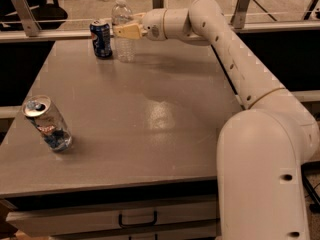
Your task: Move water bottle near pepsi can
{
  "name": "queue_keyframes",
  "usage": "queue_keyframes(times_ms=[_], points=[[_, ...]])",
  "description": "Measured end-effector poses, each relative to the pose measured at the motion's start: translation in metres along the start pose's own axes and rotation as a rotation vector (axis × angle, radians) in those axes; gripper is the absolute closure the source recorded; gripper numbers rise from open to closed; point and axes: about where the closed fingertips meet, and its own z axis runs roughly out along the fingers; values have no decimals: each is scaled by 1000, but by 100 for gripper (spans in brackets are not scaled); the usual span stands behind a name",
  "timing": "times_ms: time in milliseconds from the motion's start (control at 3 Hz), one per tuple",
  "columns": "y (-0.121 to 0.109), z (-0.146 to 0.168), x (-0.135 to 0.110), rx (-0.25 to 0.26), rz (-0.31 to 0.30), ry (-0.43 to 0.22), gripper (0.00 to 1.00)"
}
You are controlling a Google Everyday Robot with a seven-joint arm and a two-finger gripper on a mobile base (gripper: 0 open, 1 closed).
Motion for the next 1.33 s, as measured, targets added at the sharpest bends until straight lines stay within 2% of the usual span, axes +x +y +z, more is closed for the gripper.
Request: queue_keyframes(times_ms=[667,1000,1333], points=[[6,10,5,-3,12,1,12],[8,6,4,6,12,-4,0],[7,-34,-7,66,-26,-18,0]])
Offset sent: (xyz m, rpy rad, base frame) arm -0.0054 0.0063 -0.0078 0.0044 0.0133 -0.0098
